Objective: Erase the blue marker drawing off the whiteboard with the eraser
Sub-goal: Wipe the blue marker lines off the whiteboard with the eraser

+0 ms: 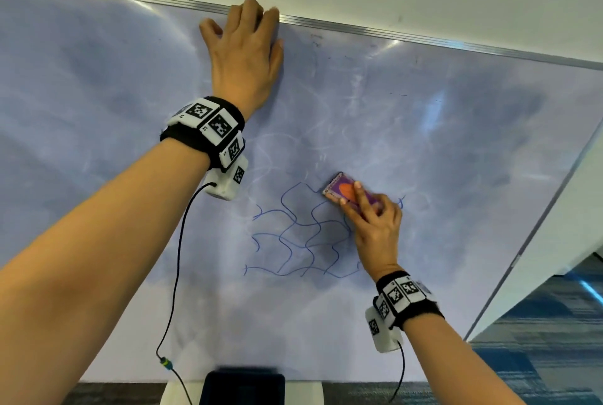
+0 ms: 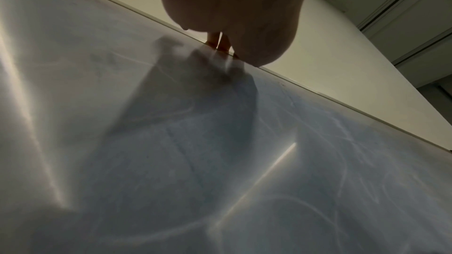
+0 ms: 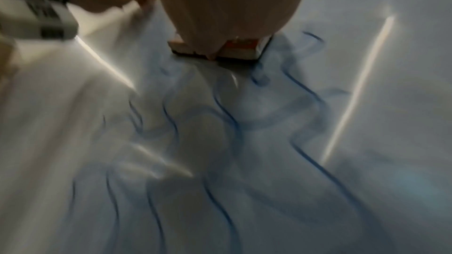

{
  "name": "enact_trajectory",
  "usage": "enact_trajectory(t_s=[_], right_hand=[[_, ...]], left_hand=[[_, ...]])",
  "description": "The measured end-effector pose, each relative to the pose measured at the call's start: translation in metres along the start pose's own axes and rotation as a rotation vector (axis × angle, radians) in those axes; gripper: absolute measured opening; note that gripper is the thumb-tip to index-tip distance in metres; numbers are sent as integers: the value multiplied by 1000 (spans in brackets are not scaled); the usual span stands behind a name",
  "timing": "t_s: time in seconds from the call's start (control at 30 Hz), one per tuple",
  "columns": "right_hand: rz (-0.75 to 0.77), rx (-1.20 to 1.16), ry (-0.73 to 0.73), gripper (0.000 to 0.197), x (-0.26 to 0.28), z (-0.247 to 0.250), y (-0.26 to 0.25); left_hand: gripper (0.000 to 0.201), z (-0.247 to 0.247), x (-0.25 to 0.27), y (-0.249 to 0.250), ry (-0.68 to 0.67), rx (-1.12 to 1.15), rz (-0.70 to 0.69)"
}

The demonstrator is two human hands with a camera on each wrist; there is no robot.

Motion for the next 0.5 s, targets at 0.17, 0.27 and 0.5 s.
enact_trajectory(t_s=[0.17,0.27,0.5], right_hand=[[-16,-93,93,47,-70,2,-16],[104,-150,108,48,-67,-9,-35],[645,-132,-126,54,25,-30,-53]], left_hand=[[37,0,0,0,9,-14,11],[38,1,0,-2,-9,-21,0],[39,4,-3,-3,-27,-52,-34]])
Point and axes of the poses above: each hand's wrist, its own x-axis away from the middle knuckle, its own z-axis out of the back of the hand, y = z × x, the point moved 1 cm from there along -x, towards the middle knuckle, and after that the axes turned 10 degrees about x, right-handed, at the moved point
